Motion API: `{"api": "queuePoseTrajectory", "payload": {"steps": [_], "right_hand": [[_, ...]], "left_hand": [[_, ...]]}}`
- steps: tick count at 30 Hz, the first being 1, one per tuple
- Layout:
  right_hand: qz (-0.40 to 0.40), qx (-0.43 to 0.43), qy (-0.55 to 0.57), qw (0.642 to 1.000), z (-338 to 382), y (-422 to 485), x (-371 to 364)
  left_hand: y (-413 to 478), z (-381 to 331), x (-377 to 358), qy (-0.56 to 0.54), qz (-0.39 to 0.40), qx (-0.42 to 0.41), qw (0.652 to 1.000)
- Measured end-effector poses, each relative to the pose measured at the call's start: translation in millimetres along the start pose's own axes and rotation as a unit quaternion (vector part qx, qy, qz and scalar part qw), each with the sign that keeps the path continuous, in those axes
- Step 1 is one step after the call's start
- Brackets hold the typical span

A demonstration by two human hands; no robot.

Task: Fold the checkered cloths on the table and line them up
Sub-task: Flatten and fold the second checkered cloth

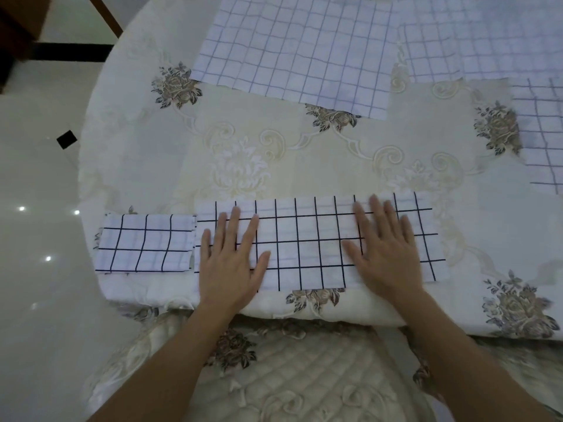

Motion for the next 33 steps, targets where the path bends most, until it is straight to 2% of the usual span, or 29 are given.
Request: {"api": "queuePoseTrajectory", "payload": {"steps": [3, 5, 9, 11, 14, 16, 22, 25, 27, 29, 33], "right_hand": [[0.005, -0.06, 0.011, 0.998, -42, 1, 7], [0.01, -0.07, 0.008, 0.997, -58, 1, 10], [0.03, -0.059, 0.009, 0.998, -59, 3, 11], [0.027, -0.088, 0.038, 0.995, -60, 0, 15], [-0.081, -0.205, 0.095, 0.971, -72, -27, 39], [-0.118, -0.262, 0.118, 0.951, -74, -46, 47], [-0.108, -0.29, 0.074, 0.948, -69, -59, 48], [-0.066, -0.343, 0.133, 0.927, -80, -58, 47], [-0.038, -0.371, 0.183, 0.91, -86, -57, 44], [-0.028, -0.386, 0.213, 0.897, -91, -55, 43], [-0.011, -0.413, 0.235, 0.88, -93, -55, 43]], "left_hand": [[-4, 9, 0, -0.005, 0.004, 0.013, 1.0], [-4, 9, 1, -0.008, 0.003, 0.012, 1.0], [-4, 11, -1, -0.012, 0.011, 0.017, 1.0], [-4, 12, 0, -0.015, 0.018, 0.02, 1.0], [-7, 12, 4, -0.014, 0.011, 0.003, 1.0], [-11, 12, 5, -0.006, 0.002, -0.012, 1.0], [-12, 10, 6, -0.022, 0.009, -0.011, 1.0], [-9, 6, 18, -0.049, -0.012, -0.01, 0.999], [-1, -12, 26, -0.062, -0.023, -0.055, 0.996], [6, -47, 32, -0.061, -0.019, -0.142, 0.988], [22, -127, 33, -0.055, 0.014, -0.304, 0.951]]}}
Point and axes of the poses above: each hand's wrist, its own y-axis towards the middle knuckle, its own x-axis out of the back of the hand, z = x × y, the point moved 6 cm from there along y, towards the middle knuckle, and after that the axes turned 6 degrees about x, right-handed, at the moved point
